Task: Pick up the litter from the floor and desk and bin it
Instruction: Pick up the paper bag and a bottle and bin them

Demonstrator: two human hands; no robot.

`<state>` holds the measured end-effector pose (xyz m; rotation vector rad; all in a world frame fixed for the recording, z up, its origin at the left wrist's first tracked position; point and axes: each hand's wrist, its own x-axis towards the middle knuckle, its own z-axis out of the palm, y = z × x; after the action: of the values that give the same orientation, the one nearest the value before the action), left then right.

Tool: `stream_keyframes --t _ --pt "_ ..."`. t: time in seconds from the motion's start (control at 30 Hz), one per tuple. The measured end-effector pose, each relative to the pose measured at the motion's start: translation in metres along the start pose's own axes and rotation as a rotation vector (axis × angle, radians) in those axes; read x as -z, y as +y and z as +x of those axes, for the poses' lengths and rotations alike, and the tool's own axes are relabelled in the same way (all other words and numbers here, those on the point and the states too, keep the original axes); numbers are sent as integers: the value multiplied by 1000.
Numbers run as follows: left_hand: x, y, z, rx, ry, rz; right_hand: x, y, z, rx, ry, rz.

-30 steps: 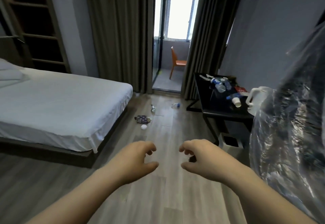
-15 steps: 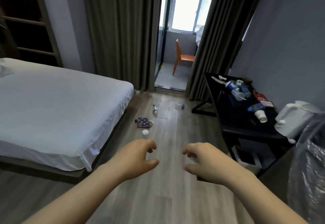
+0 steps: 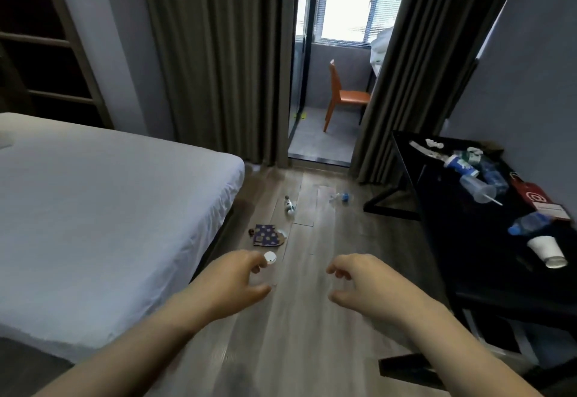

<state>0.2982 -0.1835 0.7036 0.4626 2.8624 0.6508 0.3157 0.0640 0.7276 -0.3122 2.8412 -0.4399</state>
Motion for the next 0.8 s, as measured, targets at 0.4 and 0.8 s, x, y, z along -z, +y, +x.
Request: stream_keyframes --t 0.4,0.8 --pt "15 -85 195 86 -73 19 36 45 222 6 -79 -9" --pt "54 -209 408 70 -164 -40 39 54 446 -127 -161 9"
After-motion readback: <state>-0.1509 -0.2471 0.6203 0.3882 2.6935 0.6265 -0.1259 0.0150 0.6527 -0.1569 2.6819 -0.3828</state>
